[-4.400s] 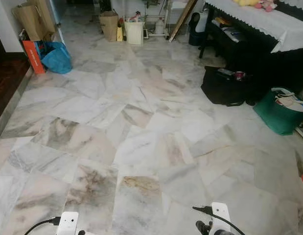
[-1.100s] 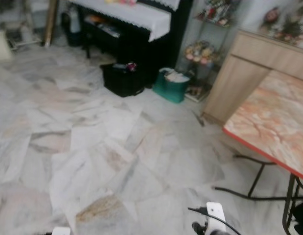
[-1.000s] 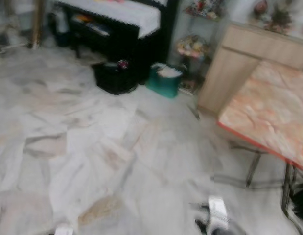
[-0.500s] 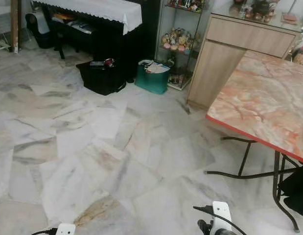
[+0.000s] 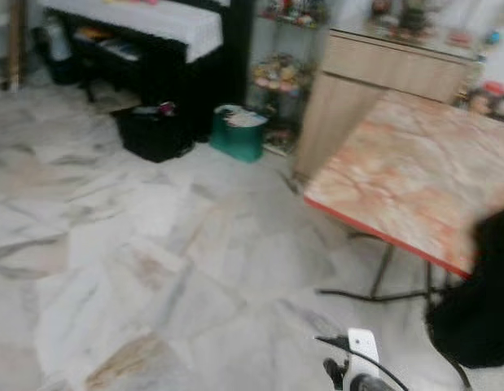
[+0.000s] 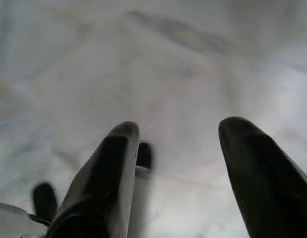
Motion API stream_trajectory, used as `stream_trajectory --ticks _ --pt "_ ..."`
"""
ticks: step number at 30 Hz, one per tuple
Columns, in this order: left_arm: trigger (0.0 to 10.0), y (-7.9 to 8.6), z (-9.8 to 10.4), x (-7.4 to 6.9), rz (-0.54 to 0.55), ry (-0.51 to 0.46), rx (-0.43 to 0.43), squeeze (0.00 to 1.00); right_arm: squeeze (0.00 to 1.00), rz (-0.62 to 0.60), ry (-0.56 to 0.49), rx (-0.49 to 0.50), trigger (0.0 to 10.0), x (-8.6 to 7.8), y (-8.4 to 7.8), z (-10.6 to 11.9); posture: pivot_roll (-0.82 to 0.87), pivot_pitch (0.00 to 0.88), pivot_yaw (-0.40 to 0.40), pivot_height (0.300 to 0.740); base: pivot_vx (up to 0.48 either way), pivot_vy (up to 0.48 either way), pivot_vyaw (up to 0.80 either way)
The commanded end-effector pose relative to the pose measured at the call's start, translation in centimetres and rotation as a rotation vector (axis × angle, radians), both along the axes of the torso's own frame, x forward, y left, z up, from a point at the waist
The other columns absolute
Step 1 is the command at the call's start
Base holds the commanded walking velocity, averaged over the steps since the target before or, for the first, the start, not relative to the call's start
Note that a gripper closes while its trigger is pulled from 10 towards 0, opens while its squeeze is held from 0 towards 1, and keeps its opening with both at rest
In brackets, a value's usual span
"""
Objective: Hang hanger
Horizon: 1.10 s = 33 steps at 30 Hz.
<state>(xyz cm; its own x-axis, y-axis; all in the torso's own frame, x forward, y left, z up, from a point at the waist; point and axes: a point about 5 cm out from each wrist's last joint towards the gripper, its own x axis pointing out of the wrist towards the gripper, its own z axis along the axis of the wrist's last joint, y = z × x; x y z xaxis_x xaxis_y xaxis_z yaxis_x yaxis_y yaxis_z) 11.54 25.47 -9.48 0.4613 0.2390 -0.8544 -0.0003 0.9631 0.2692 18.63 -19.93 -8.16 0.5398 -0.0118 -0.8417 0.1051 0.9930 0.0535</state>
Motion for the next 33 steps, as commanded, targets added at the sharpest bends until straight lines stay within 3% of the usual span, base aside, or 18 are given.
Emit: stream_trajectory --ticks 1,13,21,33 --pt "10.0 0.5 0.1 -0.3 -0.009 0.009 0.011 0.0 0.0 0.005 0.008 0.01 10.0 -0.1 0.4 -0.1 0.04 0.0 -0.062 0.74 0.0 -0.48 -0.64" --pt "10.0 -0.6 -0.1 0.2 -0.022 0.007 -0.001 0.0 0.0 0.015 0.013 0.005 10.0 -0.2 0.4 -0.1 0.04 0.0 -0.063 0.74 0.0 -0.48 -0.63" --pt "10.0 -1.0 -0.1 0.7 -0.022 0.003 -0.003 0.0 0.0 -0.003 0.002 0.005 10.0 0.0 0.4 -0.1 0.04 0.0 -0.063 0.74 0.0 -0.48 0.0" --pt "10.0 -0.2 0.1 0.7 -0.016 0.006 0.003 0.0 0.0 -0.014 -0.004 0.0 10.0 0.2 0.4 0.0 0.03 0.0 -0.061 0.74 0.0 -0.48 0.0"
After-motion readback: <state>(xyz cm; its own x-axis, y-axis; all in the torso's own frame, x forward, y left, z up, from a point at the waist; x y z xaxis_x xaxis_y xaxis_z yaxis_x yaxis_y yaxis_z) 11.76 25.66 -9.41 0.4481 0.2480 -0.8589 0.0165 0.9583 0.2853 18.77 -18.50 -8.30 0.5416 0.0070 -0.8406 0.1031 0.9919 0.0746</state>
